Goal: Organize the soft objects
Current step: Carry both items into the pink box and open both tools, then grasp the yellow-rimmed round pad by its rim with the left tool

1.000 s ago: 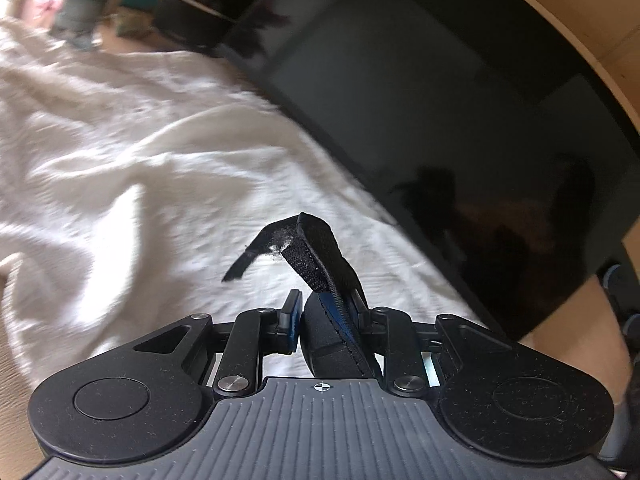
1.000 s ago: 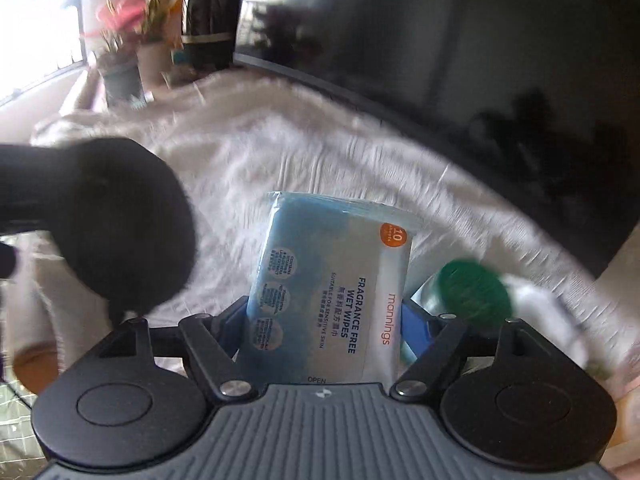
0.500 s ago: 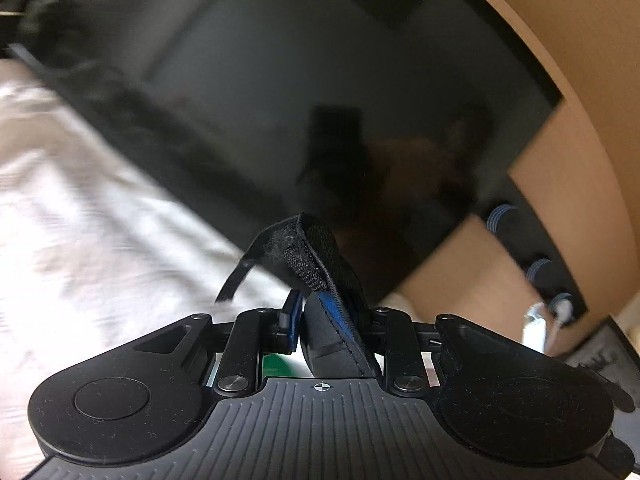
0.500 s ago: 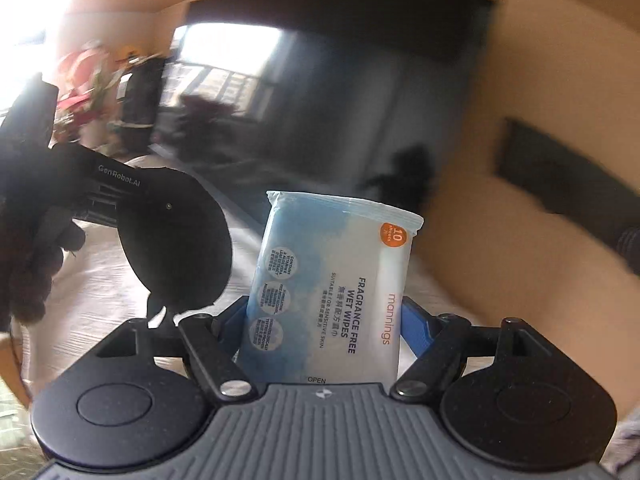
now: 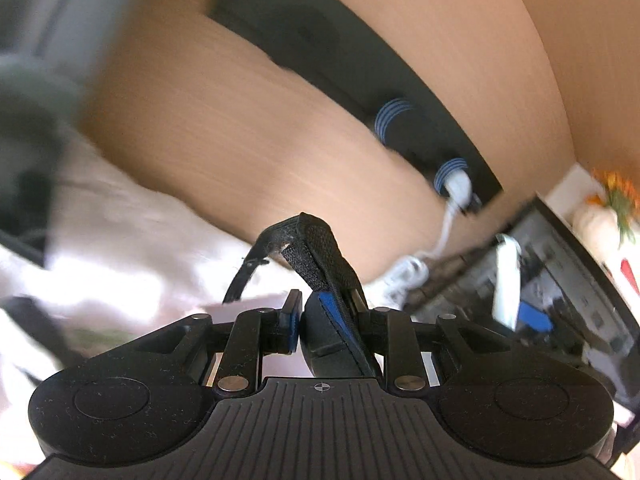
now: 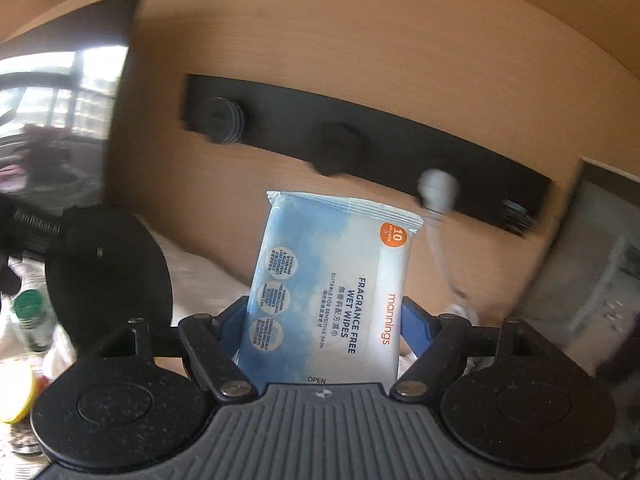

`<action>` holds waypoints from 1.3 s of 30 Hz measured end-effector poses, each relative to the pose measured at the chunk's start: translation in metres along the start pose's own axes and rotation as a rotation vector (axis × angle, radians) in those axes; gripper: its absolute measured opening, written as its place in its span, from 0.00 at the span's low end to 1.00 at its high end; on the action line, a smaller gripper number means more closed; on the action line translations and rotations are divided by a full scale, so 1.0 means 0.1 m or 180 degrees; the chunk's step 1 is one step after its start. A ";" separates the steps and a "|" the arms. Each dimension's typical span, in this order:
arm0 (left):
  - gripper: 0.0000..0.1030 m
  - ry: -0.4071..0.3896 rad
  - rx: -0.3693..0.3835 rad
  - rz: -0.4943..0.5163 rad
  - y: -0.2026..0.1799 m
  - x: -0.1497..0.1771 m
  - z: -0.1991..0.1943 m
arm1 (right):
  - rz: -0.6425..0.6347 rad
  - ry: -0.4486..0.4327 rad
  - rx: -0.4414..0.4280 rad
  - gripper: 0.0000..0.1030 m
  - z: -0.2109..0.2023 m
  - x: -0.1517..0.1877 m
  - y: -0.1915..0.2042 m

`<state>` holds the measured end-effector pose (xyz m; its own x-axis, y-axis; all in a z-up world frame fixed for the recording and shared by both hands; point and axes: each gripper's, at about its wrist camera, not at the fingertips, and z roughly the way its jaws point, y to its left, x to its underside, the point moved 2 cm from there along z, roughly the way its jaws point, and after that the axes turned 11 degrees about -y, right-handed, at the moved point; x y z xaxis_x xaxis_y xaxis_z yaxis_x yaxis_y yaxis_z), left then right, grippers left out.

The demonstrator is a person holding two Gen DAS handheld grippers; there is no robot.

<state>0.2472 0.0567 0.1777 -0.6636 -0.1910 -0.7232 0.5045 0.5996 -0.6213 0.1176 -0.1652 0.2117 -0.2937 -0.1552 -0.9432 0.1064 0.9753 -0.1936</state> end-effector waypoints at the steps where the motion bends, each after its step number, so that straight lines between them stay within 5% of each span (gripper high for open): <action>1: 0.26 0.0046 0.0006 0.0011 -0.07 0.03 0.12 | 0.0035 0.0030 0.0038 0.75 0.03 0.01 -0.08; 7: 0.27 0.0348 0.0034 -0.0277 -0.13 0.34 0.89 | 0.0283 0.0189 -0.0006 0.75 0.28 0.13 -0.36; 11: 0.28 0.0706 -0.0594 0.0346 -0.05 0.77 1.45 | 0.0453 0.0358 -0.0130 0.75 0.55 0.30 -0.41; 14: 0.28 0.0693 -0.0510 0.0419 -0.01 0.74 1.39 | 0.0489 0.0473 -0.0228 0.75 0.68 0.42 -0.36; 18: 0.28 0.0253 -0.0611 0.0575 0.04 0.50 0.89 | 0.0485 0.0623 -0.0465 0.77 0.93 0.62 -0.17; 20: 0.28 0.0038 -0.0684 0.0545 0.12 0.43 0.59 | 0.0472 0.0693 -0.0612 0.90 1.01 0.69 -0.05; 29: 0.28 -0.0647 -0.1359 0.0398 0.92 0.59 -1.09 | 0.0521 0.0626 -0.0561 0.93 0.93 0.74 0.19; 34: 0.28 -0.0711 -0.1836 0.0130 1.43 0.73 -1.83 | 0.0425 0.0497 -0.0845 0.93 0.66 0.72 0.75; 39: 0.28 -0.0498 -0.1921 -0.0080 1.72 0.99 -2.04 | 0.0221 0.0467 -0.1209 0.95 0.43 0.75 1.46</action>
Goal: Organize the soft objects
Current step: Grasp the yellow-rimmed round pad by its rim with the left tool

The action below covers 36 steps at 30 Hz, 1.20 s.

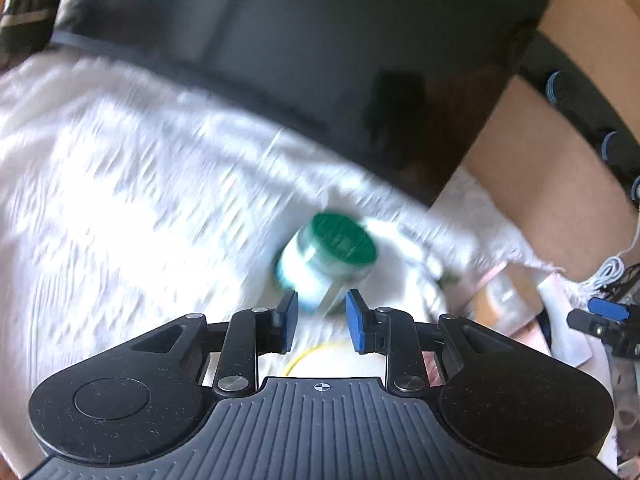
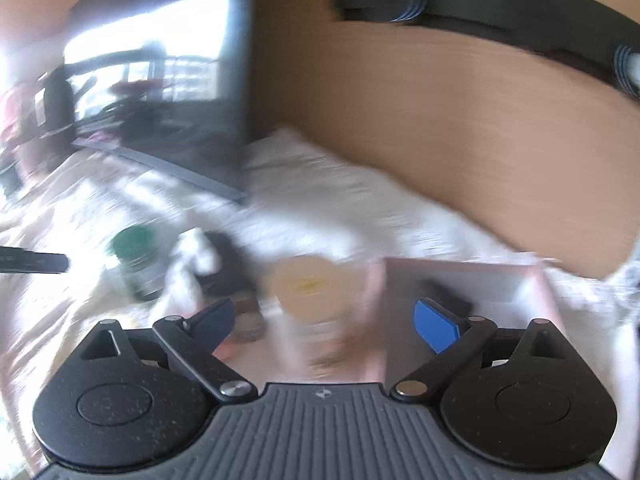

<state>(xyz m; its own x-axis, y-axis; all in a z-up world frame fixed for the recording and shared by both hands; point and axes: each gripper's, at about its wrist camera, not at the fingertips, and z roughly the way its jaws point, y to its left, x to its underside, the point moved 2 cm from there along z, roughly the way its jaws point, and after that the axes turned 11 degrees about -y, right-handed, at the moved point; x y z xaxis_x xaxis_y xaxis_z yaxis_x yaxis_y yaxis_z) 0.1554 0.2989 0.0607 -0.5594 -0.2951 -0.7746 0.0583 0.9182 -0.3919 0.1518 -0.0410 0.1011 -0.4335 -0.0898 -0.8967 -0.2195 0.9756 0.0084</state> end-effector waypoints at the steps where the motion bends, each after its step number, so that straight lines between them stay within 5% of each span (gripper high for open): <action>1: 0.28 0.0051 -0.0019 -0.0060 0.06 0.06 0.00 | -0.0048 0.0033 -0.0066 0.95 0.03 0.04 0.14; 10: 0.28 0.0457 0.0306 -0.0613 0.46 0.42 0.30 | -0.0307 0.0446 -0.0397 0.95 0.15 0.43 1.00; 18: 0.29 0.0715 0.0743 -0.0853 0.60 0.59 0.39 | -0.0449 0.0659 -0.0405 0.54 0.43 0.64 1.49; 24: 0.31 0.0757 0.1627 -0.0888 0.37 0.57 0.25 | -0.0321 0.0746 -0.0350 0.54 0.43 0.85 1.37; 32: 0.30 0.0734 0.1283 -0.0634 -0.01 0.64 0.50 | -0.0285 0.0741 -0.0334 0.54 0.41 0.96 1.34; 34: 0.17 0.0749 0.1305 -0.0615 -0.06 0.65 0.46 | -0.0342 0.0738 -0.0343 0.54 0.39 0.95 1.35; 36: 0.17 0.0731 0.1302 -0.0549 -0.08 0.64 0.40 | -0.0364 0.0733 -0.0357 0.55 0.35 0.93 1.34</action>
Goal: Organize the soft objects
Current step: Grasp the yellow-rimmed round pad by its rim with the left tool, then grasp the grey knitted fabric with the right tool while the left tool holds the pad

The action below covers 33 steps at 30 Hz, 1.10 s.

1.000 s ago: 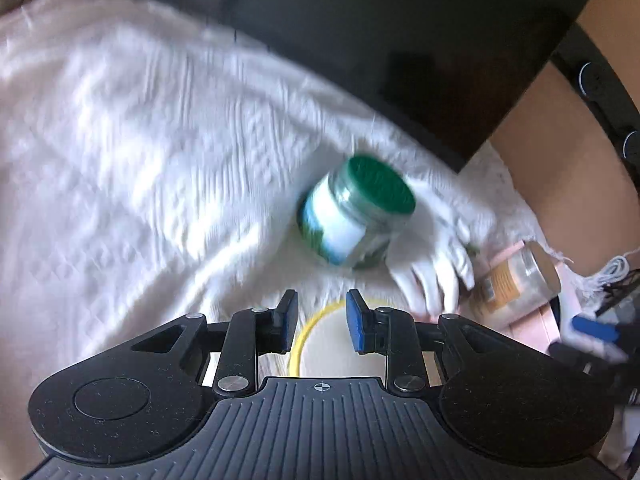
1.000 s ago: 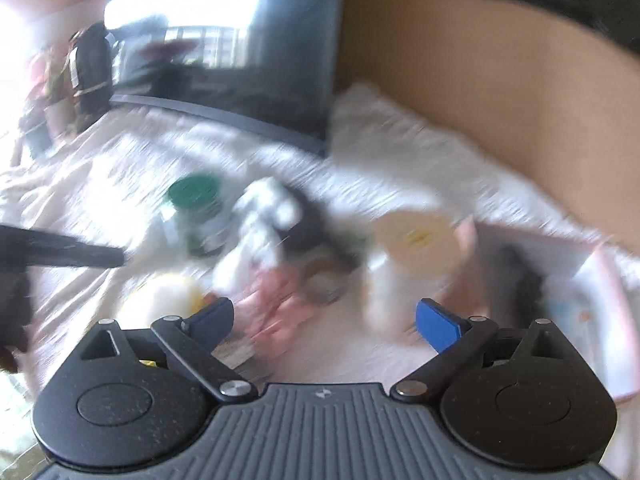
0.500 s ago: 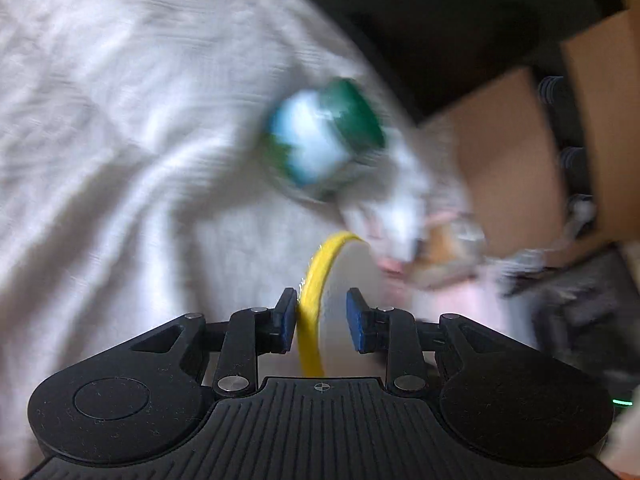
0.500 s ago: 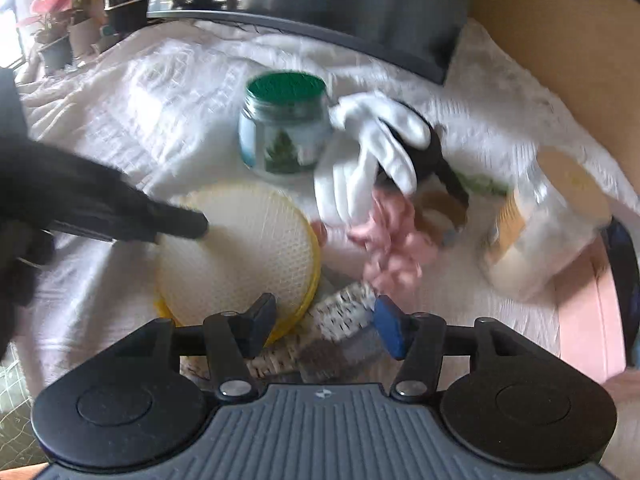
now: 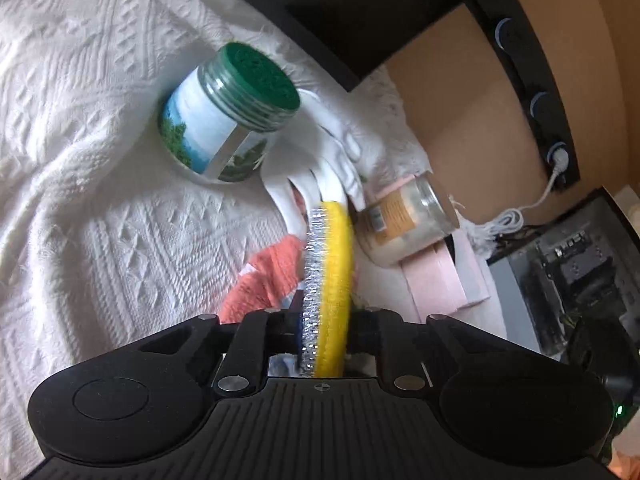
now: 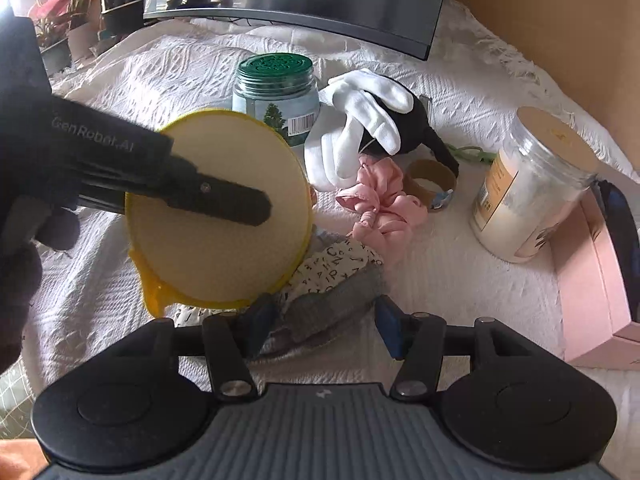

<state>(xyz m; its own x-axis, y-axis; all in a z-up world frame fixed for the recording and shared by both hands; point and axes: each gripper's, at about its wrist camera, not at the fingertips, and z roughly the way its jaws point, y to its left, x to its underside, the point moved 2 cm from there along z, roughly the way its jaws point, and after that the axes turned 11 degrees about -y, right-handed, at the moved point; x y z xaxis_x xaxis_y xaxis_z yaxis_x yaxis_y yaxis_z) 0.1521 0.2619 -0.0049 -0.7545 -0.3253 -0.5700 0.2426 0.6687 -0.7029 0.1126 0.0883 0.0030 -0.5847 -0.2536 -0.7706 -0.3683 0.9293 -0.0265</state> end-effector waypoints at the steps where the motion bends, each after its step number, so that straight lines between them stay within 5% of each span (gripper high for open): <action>1: 0.17 -0.0006 -0.0049 0.0022 -0.01 -0.01 -0.04 | -0.0005 -0.0010 -0.0014 0.60 -0.02 -0.01 0.00; 4: 0.17 -0.0151 -0.0157 -0.0029 0.08 -0.09 -0.29 | 0.0007 -0.0128 0.0001 0.84 -0.12 -0.08 -0.04; 10: 0.17 -0.0558 -0.0515 -0.0117 0.24 -0.23 -0.71 | 0.0110 -0.0140 0.0046 0.85 -0.06 -0.15 -0.17; 17: 0.17 -0.0762 -0.1159 -0.0128 0.44 -0.26 -0.98 | 0.0475 0.0241 -0.0433 0.86 0.22 -0.05 0.00; 23: 0.17 -0.0783 -0.1283 -0.0170 0.53 -0.22 -1.13 | -0.0032 0.0332 -0.1120 0.92 0.04 -0.03 0.45; 33: 0.17 -0.0918 -0.1261 -0.0237 0.49 -0.18 -1.34 | -0.0964 0.0608 -0.0823 0.93 -0.24 0.19 0.35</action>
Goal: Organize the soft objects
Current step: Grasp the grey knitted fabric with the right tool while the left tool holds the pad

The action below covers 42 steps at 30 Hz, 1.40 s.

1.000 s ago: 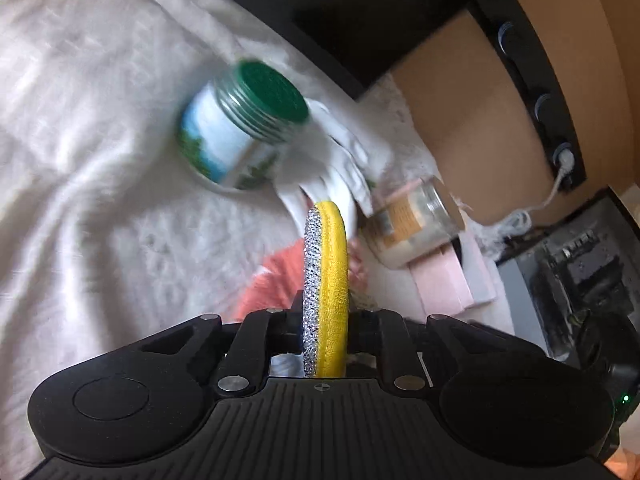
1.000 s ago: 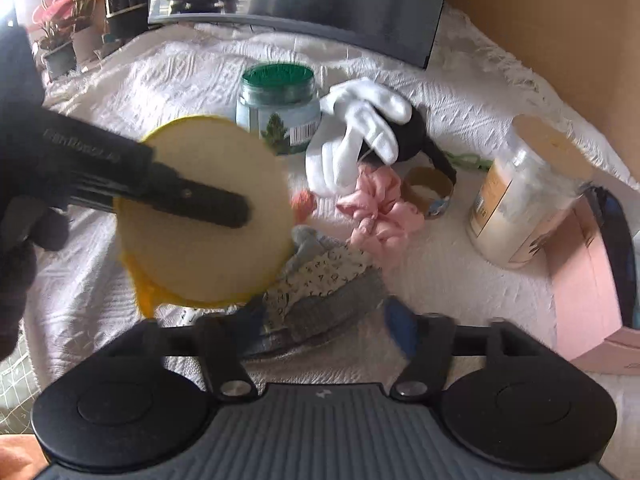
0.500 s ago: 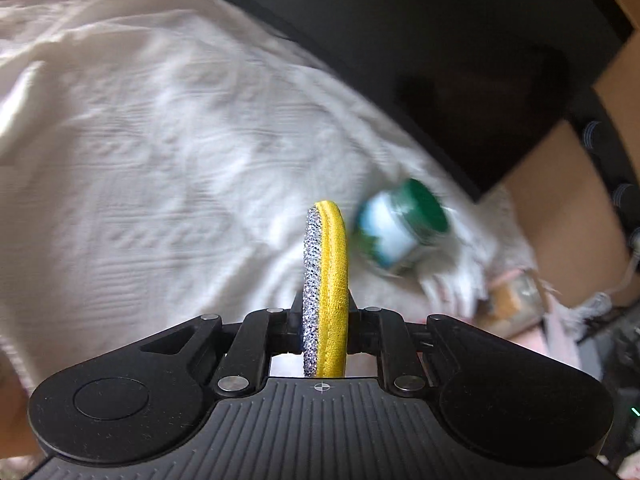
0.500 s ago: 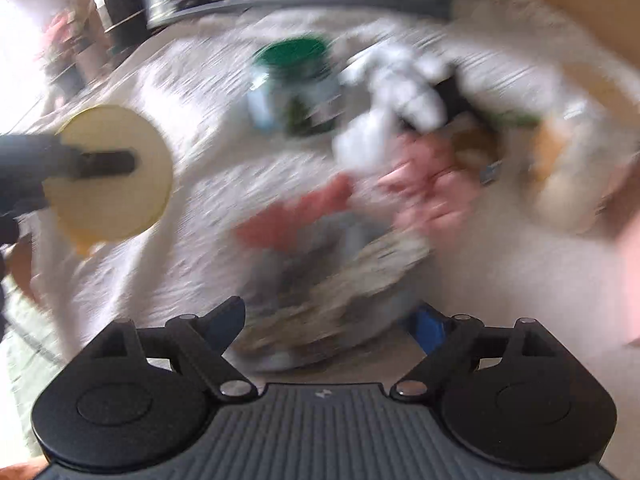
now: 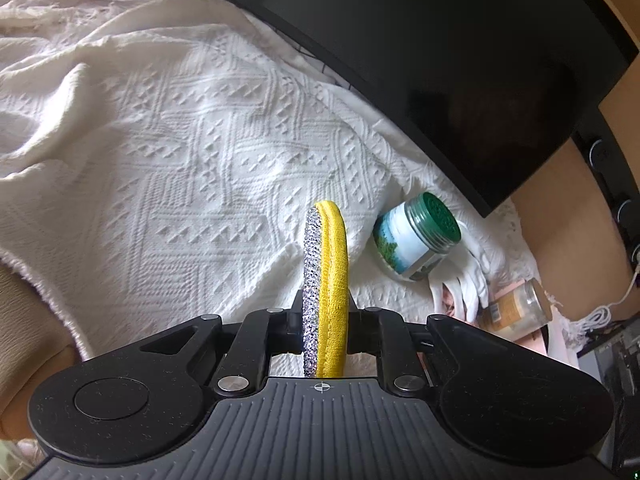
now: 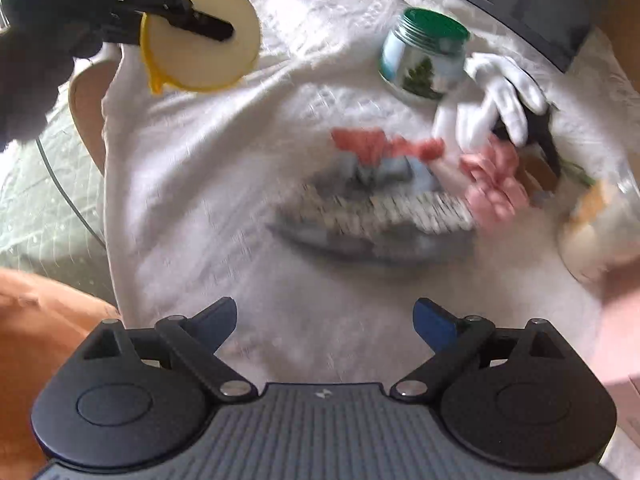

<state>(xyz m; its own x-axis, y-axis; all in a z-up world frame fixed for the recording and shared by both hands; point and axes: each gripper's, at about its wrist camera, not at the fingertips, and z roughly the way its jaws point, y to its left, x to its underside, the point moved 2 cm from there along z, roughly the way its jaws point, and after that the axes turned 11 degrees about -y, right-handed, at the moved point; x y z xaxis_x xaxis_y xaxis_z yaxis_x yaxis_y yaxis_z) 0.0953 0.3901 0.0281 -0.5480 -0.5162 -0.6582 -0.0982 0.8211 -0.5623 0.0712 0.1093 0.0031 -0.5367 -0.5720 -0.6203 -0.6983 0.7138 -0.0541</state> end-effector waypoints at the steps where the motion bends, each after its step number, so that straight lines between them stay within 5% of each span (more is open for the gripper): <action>1: 0.17 -0.0005 -0.0002 -0.0016 0.01 0.00 -0.01 | 0.0009 -0.0033 -0.0010 0.92 -0.04 0.02 -0.02; 10: 0.17 0.0037 0.0044 -0.0033 -0.04 0.04 0.02 | 0.0445 -0.0495 0.0400 0.93 -0.12 -0.42 -0.39; 19: 0.17 0.0105 -0.0015 -0.0045 0.02 0.09 0.01 | 0.0616 -0.0297 0.0446 0.93 0.52 -0.68 -0.36; 29: 0.17 0.0154 -0.0071 -0.0128 0.13 0.12 0.01 | 0.0613 -0.0191 0.0088 0.92 0.55 -0.67 -0.14; 35: 0.17 0.0185 -0.0075 -0.0143 0.14 0.15 0.02 | 0.0690 -0.0175 0.0227 0.92 0.55 -0.61 -0.29; 42: 0.17 0.0215 -0.0066 -0.0157 0.17 0.14 0.03 | 0.1015 -0.0323 -0.0541 0.92 0.37 -0.59 -0.18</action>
<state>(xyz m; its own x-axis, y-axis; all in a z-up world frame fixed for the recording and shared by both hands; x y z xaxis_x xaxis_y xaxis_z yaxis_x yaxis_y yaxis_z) 0.0888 0.3962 0.0081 -0.5968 -0.5392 -0.5943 -0.1432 0.8003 -0.5823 0.1331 0.1451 0.0121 -0.6961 -0.2829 -0.6598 -0.5769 0.7674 0.2796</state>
